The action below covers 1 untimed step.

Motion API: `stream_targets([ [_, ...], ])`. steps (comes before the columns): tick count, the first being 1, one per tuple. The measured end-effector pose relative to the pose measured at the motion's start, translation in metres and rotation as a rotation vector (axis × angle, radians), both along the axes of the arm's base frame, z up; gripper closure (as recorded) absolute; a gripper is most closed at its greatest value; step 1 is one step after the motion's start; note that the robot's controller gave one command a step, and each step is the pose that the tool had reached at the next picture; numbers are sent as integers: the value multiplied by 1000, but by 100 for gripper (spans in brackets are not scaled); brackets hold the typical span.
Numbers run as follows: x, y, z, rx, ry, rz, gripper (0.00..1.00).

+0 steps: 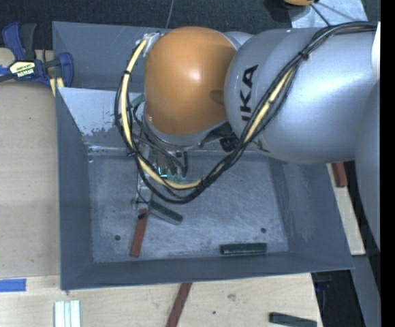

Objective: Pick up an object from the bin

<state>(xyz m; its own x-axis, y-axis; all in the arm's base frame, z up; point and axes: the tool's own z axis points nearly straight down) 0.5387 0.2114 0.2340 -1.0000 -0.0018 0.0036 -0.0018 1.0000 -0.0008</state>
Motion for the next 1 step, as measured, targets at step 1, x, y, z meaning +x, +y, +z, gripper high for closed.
stream_targets([
  [1,2,0,3,2,-6,-2,0],
])
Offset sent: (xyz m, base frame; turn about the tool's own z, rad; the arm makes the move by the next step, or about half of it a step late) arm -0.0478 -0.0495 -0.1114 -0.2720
